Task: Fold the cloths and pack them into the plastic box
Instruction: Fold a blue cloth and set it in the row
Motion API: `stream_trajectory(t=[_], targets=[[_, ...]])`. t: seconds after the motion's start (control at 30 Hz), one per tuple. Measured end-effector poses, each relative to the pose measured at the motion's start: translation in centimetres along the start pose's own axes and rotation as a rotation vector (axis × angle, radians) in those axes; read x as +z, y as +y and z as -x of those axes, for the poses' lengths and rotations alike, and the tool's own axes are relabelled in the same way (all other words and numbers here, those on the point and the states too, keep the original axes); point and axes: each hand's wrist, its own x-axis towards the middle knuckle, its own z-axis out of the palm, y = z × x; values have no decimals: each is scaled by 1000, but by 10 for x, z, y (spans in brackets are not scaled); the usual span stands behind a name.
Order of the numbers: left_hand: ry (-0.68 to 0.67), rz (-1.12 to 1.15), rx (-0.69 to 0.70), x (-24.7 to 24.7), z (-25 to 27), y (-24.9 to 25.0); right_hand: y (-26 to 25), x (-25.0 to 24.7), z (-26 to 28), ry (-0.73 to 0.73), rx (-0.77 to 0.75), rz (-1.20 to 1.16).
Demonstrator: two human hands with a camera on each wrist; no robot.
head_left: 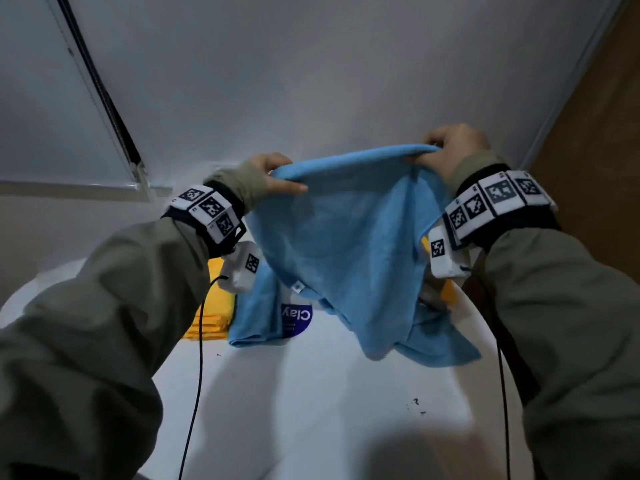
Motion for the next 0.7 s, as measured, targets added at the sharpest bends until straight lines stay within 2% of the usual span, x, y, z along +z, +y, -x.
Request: stream_trajectory(t=[0.23,0.4,0.47,0.53,0.63,0.7], targets=[[186,33,-62,-27,4,-12,16,-6,5,8,63,-28],[254,-11,-192,-39,13,-28,23,-3,11,68,157,-128],[288,78,-200,-39,17,-30,25,-2,13,45,200,-131],[304,245,-141,-33,20,-26,20,2,17,-37,235,-54],[219,283,-44,-12,23,-7,-1,14,20,-190,134,87],[95,224,20,8,25,12,-29,24,34,-264,-57,-33]])
